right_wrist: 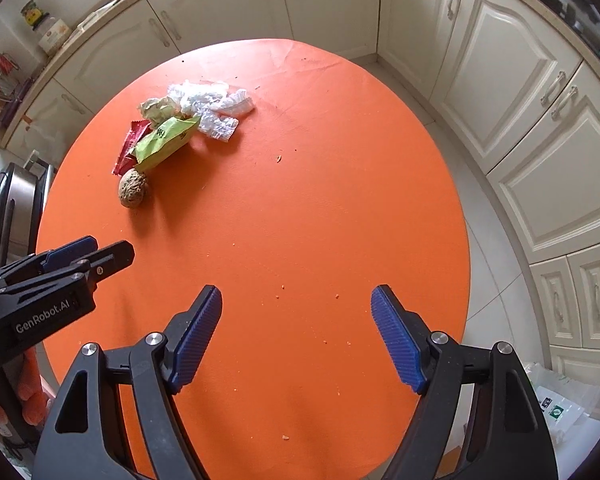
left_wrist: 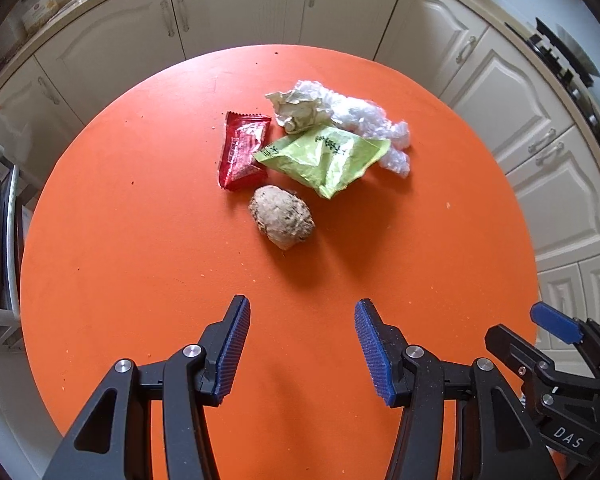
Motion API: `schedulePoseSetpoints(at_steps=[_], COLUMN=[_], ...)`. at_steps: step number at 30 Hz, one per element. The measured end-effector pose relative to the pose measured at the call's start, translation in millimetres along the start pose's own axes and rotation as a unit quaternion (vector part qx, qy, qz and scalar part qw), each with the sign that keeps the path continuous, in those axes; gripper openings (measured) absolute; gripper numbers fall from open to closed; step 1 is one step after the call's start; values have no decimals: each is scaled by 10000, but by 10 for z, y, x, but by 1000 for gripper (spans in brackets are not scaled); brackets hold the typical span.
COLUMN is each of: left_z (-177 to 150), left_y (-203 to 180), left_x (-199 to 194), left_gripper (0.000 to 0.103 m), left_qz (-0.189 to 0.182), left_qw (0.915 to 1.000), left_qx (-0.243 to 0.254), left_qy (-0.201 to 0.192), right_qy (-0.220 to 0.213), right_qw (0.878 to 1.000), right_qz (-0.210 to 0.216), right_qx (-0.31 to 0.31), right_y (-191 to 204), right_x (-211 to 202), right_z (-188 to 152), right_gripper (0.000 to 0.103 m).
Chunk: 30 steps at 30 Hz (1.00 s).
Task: Collect trash
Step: 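Grasp the large brown root with the left tool, then grasp the green snack bag with the right tool while the left tool holds the root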
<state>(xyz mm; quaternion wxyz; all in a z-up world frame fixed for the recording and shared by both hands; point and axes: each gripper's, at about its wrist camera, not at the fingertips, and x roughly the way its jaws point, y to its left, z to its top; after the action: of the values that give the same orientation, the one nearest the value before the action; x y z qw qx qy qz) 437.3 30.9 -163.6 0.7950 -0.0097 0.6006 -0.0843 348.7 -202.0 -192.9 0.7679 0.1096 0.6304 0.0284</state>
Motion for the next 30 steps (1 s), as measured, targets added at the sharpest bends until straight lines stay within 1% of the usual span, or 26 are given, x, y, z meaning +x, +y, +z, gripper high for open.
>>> schedulePoseSetpoints(at_steps=[3, 6, 9, 11, 12, 14, 15, 18, 20, 22, 26, 30], left_z=[112, 216, 299, 351, 374, 392, 403, 405, 395, 384, 372, 372], left_y=[69, 114, 139, 153, 161, 153, 149, 142, 151, 182, 336, 542], left_x=[75, 201, 327, 396, 432, 423, 426, 449, 444, 411, 347, 290], left_gripper=[51, 51, 51, 49, 48, 33, 31, 31, 31, 31, 31, 31], left_qz=[10, -61, -7, -83, -99, -85, -55, -134, -84, 33, 36, 123], left_qw=[9999, 9996, 9994, 9993, 9992, 9995, 9996, 9996, 9996, 9994, 9990, 9981], left_qx=[-116, -249, -320, -358, -367, -297, -250, -160, -149, -137, -267, -442], left_qy=[-4, 87, 92, 115, 146, -78, -114, -169, -224, -317, -362, -402], right_qy=[54, 95, 107, 119, 123, 121, 115, 123, 134, 143, 171, 161], right_qw=[10000, 9999, 9998, 9998, 9998, 9997, 9996, 9995, 9996, 9998, 9996, 9989], right_qz=[-15, 37, 56, 43, 37, 20, 1, -38, -51, -22, 210, 295], right_qx=[1, 65, 144, 167, 177, 220, 252, 278, 241, 141, -65, -321], right_y=[-10, -47, -101, -137, -154, -191, -214, -231, -209, -131, 109, 404], right_x=[68, 130, 177, 200, 211, 224, 230, 251, 267, 280, 300, 302], right_z=[62, 132, 193, 224, 241, 283, 305, 370, 423, 480, 607, 743], right_gripper=[79, 79, 79, 79, 79, 79, 79, 79, 79, 79, 79, 79])
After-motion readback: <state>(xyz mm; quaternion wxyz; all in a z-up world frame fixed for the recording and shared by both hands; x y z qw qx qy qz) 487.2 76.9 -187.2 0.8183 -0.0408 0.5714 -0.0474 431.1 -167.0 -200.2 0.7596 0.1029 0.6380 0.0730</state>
